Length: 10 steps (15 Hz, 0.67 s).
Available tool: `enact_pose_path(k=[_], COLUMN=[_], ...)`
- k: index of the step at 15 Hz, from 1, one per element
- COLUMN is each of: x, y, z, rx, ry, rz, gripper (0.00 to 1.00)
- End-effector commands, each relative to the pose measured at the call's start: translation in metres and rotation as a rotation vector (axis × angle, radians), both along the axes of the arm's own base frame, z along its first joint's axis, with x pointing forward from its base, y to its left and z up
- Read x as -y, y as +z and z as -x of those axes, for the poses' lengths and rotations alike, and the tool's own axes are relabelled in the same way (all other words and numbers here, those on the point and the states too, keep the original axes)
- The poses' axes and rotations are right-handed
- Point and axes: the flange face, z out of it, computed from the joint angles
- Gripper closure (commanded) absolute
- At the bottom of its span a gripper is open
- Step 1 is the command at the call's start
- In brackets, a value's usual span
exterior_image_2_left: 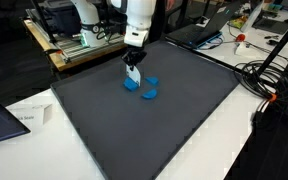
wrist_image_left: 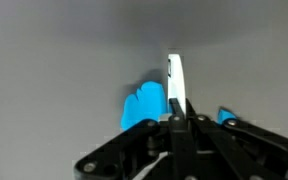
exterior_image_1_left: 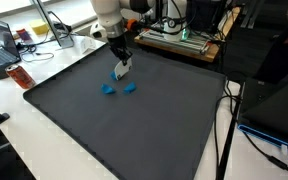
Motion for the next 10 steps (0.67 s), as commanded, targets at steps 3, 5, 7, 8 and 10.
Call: enact_pose_path(k=[3,5,7,8,10], x=[0.002,0.002,0.002,0.001,0.002], y=[0.057,0.072,0.085,0.09,0.099], z=[0.014,0.012,0.008,0.008,0.003], rx=[0.083,0.098,0.088,0.067,0.028], ry=[0.02,-0.004,-0.031,-0.04,-0.096], rz=[-0.031,-0.028,-0.022,-0.031,0.006], gripper=[0.99,0.99,0.99,0.99,0.99])
